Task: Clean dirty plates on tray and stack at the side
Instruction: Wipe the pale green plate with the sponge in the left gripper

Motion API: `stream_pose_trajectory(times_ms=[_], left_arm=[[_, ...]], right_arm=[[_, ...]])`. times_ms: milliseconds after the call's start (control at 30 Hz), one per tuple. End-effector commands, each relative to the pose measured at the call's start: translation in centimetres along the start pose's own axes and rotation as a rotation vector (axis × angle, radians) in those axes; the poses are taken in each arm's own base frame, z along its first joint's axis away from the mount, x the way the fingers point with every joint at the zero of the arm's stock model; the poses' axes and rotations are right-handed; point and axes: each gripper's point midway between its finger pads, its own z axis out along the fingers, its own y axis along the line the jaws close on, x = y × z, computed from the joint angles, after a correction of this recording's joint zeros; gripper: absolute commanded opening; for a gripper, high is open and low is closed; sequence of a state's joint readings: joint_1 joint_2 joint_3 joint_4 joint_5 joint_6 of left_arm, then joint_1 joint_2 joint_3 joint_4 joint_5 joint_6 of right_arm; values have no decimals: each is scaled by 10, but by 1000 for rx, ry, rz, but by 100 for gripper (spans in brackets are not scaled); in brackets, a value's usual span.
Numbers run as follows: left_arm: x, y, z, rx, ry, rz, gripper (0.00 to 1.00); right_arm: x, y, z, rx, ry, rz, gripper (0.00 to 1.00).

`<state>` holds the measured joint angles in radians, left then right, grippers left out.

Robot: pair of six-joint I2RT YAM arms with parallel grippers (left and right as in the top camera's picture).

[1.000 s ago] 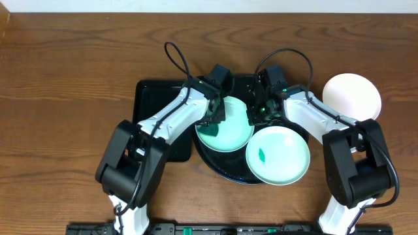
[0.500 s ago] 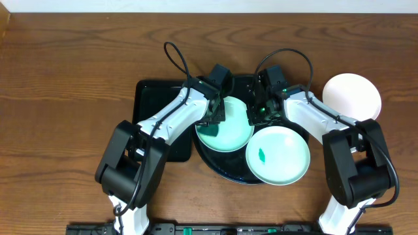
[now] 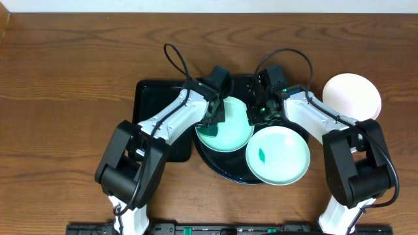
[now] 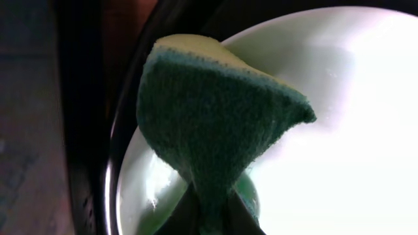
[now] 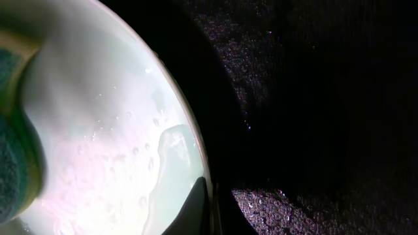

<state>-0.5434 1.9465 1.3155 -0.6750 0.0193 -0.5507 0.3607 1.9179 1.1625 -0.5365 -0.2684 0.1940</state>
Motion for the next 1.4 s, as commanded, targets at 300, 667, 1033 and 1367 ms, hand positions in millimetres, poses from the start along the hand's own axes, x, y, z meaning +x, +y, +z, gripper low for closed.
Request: stream_pose_trajectory(times_ms=[300, 667, 1033, 1367], left_arm=[[27, -11, 16, 82, 75, 11, 7], [32, -61, 0, 355, 150, 23, 7], [-6, -68, -67, 399, -59, 41, 8], [-11, -14, -39, 104, -119, 6, 7]], right_arm=[[-1, 4, 1, -8, 2, -7, 1], [-1, 7, 1, -23, 5, -7, 1], [-1, 7, 1, -23, 5, -8, 1], [-1, 7, 1, -23, 5, -7, 1]])
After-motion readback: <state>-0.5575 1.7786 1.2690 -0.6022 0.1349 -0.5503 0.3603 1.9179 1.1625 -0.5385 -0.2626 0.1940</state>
